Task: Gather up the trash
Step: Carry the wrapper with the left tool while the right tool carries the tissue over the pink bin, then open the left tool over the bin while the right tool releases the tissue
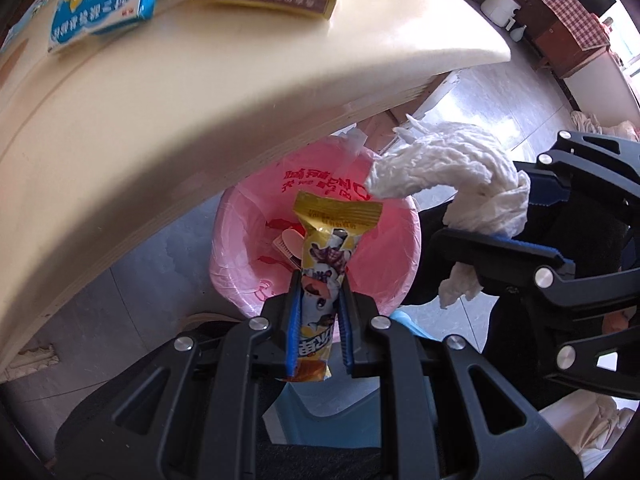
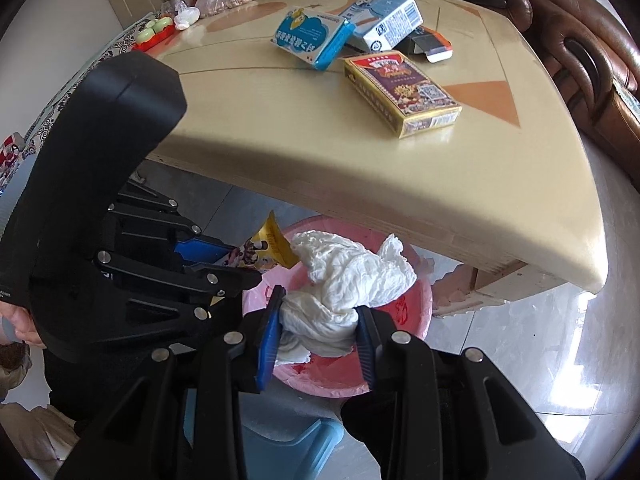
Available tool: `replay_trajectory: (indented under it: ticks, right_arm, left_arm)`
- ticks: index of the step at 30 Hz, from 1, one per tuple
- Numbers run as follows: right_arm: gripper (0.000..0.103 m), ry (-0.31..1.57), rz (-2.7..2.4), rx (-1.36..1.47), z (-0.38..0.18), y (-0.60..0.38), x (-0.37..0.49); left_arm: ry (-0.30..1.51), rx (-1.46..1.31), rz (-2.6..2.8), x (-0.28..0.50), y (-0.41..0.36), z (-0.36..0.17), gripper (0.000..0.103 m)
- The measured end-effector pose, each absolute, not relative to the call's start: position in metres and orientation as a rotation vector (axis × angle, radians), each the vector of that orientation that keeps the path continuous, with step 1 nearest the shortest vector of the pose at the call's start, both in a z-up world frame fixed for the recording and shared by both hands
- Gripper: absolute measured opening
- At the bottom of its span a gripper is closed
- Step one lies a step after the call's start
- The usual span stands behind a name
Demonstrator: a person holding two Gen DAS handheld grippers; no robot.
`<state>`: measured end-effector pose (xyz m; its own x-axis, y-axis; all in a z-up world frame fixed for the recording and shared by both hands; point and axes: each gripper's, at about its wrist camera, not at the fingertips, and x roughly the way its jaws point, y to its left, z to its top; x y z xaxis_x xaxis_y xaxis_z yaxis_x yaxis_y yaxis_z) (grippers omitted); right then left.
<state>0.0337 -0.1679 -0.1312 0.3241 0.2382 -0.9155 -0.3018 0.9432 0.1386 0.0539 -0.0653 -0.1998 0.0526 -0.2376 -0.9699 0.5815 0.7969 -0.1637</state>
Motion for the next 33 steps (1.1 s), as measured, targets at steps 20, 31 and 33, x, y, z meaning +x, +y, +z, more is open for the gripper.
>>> replay_trajectory:
  ticks: [20, 31, 33]
  right_arm:
    - [0.033, 1.362, 0.279, 0.049, -0.243, -0.181, 0.053]
    - [0.033, 1.459, 0.268, 0.066, -0.291, -0.187, 0.071]
    - [0.033, 1.478, 0.264, 0.062, -0.300, -0.187, 0.075]
  left_arm:
    - [1.561, 0.103, -0.525, 0.063, -0.063, -0.313, 0.017]
    - [1.643, 0.090, -0.543, 0.074, -0.077, -0.357, 0.017]
    - [1.656, 0.090, -0.542, 0.077, -0.078, -0.363, 0.017]
